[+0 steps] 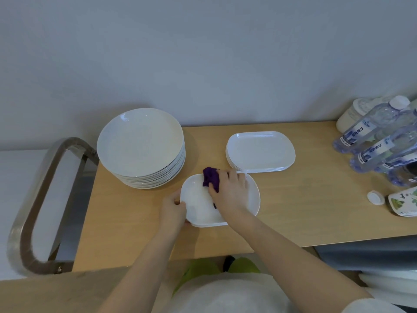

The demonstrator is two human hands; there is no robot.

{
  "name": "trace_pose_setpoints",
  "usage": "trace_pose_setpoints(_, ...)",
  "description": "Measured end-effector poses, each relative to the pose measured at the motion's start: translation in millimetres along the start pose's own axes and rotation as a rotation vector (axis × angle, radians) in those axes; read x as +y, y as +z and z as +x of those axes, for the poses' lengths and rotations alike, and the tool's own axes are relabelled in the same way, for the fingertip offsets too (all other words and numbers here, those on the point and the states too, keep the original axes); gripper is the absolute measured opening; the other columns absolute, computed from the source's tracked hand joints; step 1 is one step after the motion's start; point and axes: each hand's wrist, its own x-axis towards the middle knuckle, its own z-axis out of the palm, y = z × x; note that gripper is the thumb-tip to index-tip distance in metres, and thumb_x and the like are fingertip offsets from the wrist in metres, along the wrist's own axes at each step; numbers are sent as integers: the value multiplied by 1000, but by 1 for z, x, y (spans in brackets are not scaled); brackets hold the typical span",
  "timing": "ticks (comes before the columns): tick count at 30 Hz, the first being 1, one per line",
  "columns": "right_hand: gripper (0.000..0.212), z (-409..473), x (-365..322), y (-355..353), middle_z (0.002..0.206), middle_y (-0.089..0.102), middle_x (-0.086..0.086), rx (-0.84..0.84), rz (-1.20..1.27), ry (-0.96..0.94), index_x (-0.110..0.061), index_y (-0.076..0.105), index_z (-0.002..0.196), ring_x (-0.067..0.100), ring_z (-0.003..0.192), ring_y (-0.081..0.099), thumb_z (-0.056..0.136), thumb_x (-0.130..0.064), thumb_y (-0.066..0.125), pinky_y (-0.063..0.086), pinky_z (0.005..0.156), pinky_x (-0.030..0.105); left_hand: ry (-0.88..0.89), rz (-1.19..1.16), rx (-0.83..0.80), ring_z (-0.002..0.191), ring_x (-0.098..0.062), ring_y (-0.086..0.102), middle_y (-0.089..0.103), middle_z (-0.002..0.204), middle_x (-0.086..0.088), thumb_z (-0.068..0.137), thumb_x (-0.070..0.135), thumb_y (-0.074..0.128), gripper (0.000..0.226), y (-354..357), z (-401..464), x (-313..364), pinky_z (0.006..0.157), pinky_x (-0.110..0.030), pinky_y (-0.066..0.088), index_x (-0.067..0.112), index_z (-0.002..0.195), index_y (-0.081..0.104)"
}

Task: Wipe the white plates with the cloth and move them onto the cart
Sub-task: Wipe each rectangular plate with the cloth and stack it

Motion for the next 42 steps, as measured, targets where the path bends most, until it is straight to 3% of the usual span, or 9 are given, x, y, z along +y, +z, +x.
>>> trace_pose_setpoints(5, 45, -15, -40, 14, 126, 49, 3, -49, -33, -151, -21, 47, 128, 28, 109, 42, 90, -45, 48, 33, 85, 37, 7, 62, 11, 82, -39, 66, 68, 80, -6, 86, -9, 42, 53, 0, 4, -3, 70, -56, 57, 27, 121, 60)
trace_pose_setpoints(7, 44, -21, -46, 18, 126, 50, 3, -50, -29, -182, -21, 48, 126, 29, 108, 42, 89, -45, 49, 35, 85, 38, 17, 93, 18, 86, -44, 63, 68, 83, -13, 82, -11, 40, 54, 0, 5, -4, 75, -60, 54, 29, 108, 65)
trace_pose_setpoints(10, 45, -23, -37, 19, 125, 51, 5, -49, -65, -275, -20, 50, 126, 30, 108, 44, 89, -43, 53, 38, 83, 39, 23, 126, 37, 88, -45, 62, 68, 85, -19, 80, -12, 40, 54, 0, 6, -4, 77, -59, 53, 40, 78, 58)
trace_pose_setpoints(16, 40, 3, 1, -2, 121, 53, 4, -20, -128, -245, -18, 51, 124, 28, 110, 44, 92, -41, 48, 34, 82, 35, 2, 73, 4, 80, -29, 65, 66, 87, 3, 83, -7, 39, 51, -1, 6, -4, 67, -52, 59, 34, 108, 58)
trace_pose_setpoints(21, 39, 4, 46, -22, 119, 52, 1, 6, -212, -144, -19, 50, 123, 24, 107, 46, 92, -43, 47, 40, 80, 33, 37, 84, 14, 87, -26, 64, 65, 94, 6, 80, -7, 36, 56, 3, 2, -4, 55, -36, 57, 31, 110, 63)
trace_pose_setpoints(25, 37, -5, 59, -29, 120, 50, 1, -2, -241, -69, -20, 49, 122, 23, 107, 46, 92, -42, 46, 37, 80, 31, 60, 123, 11, 88, -30, 64, 68, 94, -1, 77, -7, 36, 53, 4, 2, -3, 66, -50, 59, 28, 104, 66)
trace_pose_setpoints(30, 35, -29, 36, -20, 122, 47, 7, -37, -196, 69, -13, 46, 120, 27, 108, 44, 94, -37, 44, 34, 78, 31, 7, 94, 37, 85, -27, 63, 63, 92, 8, 80, -7, 38, 51, 4, 2, -2, 58, -42, 59, 25, 112, 62)
trace_pose_setpoints(35, 29, -45, -2, -10, 116, 45, 8, -81, -107, 0, -14, 45, 116, 29, 100, 42, 93, -32, 46, 29, 74, 34, -41, 64, 39, 88, -33, 65, 66, 104, -9, 81, -7, 37, 54, 4, 4, -2, 55, -38, 58, 19, 122, 59)
trace_pose_setpoints(42, 33, -46, -50, 7, 119, 44, 13, -105, -56, -190, -11, 45, 117, 33, 104, 41, 89, -25, 54, 31, 77, 39, -6, 78, 49, 72, -32, 61, 68, 81, -12, 76, -8, 36, 50, 2, 8, -6, 63, -52, 55, 29, 90, 67)
